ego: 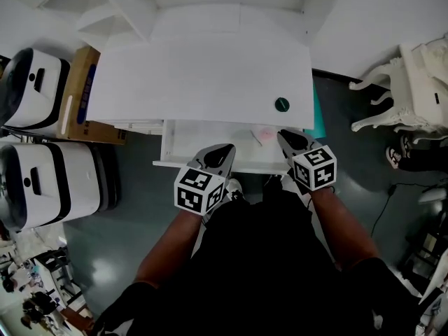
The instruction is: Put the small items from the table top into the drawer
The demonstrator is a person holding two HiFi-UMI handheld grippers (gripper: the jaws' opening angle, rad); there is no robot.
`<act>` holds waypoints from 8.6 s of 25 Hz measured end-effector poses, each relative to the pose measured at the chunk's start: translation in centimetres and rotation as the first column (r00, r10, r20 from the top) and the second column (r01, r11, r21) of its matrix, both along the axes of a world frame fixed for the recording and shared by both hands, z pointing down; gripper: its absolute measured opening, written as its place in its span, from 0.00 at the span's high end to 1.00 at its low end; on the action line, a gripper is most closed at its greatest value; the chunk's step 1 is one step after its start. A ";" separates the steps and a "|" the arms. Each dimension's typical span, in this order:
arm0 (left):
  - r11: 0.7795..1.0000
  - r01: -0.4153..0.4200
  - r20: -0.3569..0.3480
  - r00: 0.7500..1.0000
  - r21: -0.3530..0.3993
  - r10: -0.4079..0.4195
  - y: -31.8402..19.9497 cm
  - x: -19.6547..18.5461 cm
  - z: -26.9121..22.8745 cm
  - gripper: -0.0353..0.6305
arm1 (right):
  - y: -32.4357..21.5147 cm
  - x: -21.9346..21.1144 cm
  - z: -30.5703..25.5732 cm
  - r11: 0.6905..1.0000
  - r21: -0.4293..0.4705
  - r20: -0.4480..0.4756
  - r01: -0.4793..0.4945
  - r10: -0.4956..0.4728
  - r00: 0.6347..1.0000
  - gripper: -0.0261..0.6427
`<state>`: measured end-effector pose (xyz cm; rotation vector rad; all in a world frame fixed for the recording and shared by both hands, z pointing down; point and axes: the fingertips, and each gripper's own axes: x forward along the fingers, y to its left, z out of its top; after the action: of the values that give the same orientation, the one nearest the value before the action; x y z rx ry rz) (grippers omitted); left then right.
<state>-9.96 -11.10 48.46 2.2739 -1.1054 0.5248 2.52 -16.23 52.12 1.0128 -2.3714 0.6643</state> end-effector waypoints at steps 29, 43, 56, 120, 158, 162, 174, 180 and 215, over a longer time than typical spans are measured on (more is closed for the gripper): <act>0.994 -0.085 0.012 0.996 0.066 0.084 0.0 2.2 -2.4 0.93 | 3.6 1.1 -3.8 1.000 -0.010 0.102 -0.028 0.028 0.994 0.91; 0.999 -0.019 -0.003 1.000 0.028 0.019 -0.1 1.8 -1.4 0.93 | 2.3 2.1 -1.6 1.000 -0.007 0.033 -0.018 0.018 0.999 0.91; 0.998 0.062 0.016 0.998 -0.027 -0.061 -0.1 0.0 -0.2 0.93 | -6.5 3.8 6.6 0.999 0.032 -0.274 0.003 0.006 0.962 0.91; 0.984 0.115 0.031 0.993 -0.137 -0.112 2.3 -1.9 3.0 0.93 | 4.1 1.1 24.6 0.704 -0.467 -0.626 0.535 -0.690 0.362 0.92; 0.995 -0.048 -0.005 0.999 -0.092 0.048 3.9 -1.9 2.6 0.93 | 3.2 3.5 14.2 0.942 -0.241 -0.517 0.232 -0.327 0.791 0.76; 0.993 -0.101 -0.011 0.995 -0.066 0.101 4.1 -1.2 2.2 0.93 | 4.6 3.1 10.8 0.982 -0.182 -0.324 0.054 -0.111 0.939 0.76; 0.977 -0.212 -0.048 0.976 -0.007 0.212 5.8 2.9 0.7 0.93 | 8.3 2.1 -0.3 0.994 -0.028 0.089 -0.102 0.104 0.991 0.92; 0.985 -0.172 -0.044 0.984 0.034 0.173 5.7 4.2 -0.8 0.93 | 9.0 2.8 -3.5 0.997 0.059 0.124 -0.049 0.041 0.991 0.92; 0.992 0.120 0.030 0.992 0.029 -0.121 16.3 16.5 -2.4 0.93 | 17.6 18.3 -4.1 0.996 0.022 0.231 0.085 -0.087 0.969 0.92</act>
<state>6.57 5.15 46.05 2.2116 -1.2633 0.5026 20.81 1.41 48.06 0.8721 -2.6067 0.7736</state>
